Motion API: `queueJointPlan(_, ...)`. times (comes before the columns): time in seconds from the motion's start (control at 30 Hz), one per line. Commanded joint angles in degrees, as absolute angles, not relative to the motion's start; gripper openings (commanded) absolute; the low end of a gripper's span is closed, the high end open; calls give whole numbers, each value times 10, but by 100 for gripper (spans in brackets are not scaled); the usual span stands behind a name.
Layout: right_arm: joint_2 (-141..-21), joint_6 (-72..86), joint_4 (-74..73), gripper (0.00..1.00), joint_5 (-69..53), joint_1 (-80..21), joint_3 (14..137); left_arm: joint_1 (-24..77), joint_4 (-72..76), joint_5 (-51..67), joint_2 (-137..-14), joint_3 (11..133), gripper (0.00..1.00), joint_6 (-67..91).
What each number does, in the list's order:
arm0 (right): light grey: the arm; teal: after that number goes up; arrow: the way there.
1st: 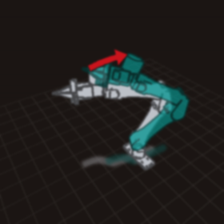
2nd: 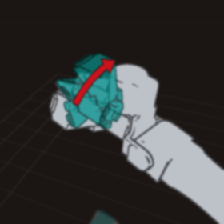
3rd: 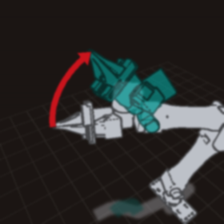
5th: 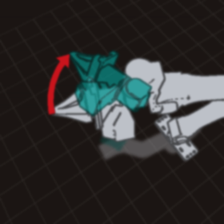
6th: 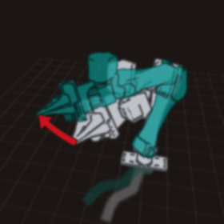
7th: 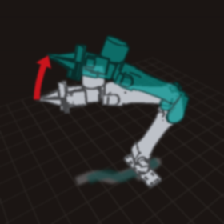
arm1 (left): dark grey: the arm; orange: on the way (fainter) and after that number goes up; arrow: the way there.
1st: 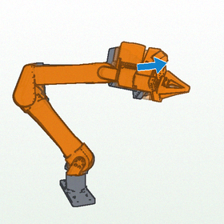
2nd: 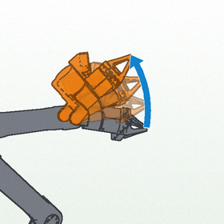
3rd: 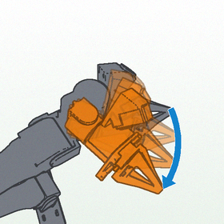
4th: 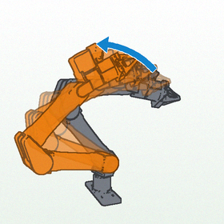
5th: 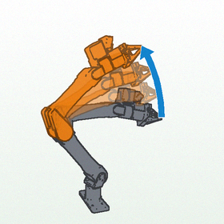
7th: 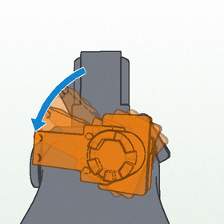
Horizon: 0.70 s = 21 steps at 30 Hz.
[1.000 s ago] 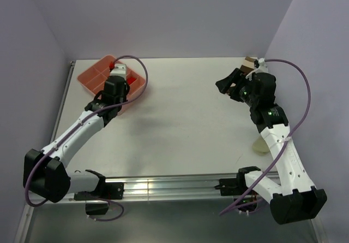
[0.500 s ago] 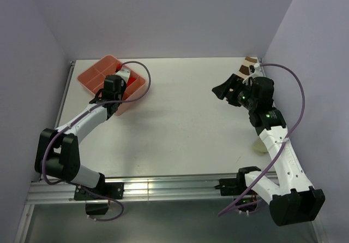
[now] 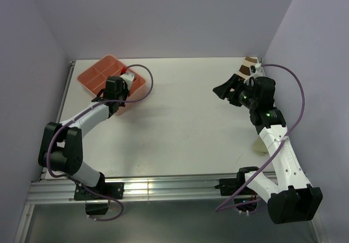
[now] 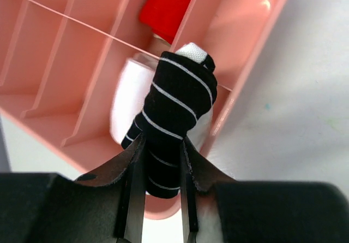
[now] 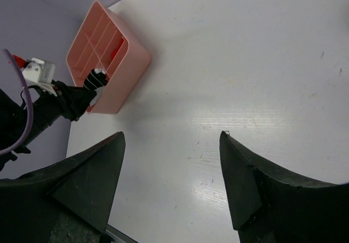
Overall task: Roll the socks
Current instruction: Place the sock in the storage box.
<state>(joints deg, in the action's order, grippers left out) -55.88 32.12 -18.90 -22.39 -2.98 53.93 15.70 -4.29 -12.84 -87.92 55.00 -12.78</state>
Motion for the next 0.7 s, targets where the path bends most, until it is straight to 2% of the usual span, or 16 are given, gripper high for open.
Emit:
queueJointPlan(0.0,-563,327,-156,77,-245,-19,537,148,-54,-81,-898,575,0,-127)
queueJointPlan(0.37,-569,330,-160,76,-256,-11,536,108,-105,4,-939,612,0,-141)
queueJointPlan(0.67,-569,319,-186,76,-258,-4,545,86,-140,7,-947,613,0,-138)
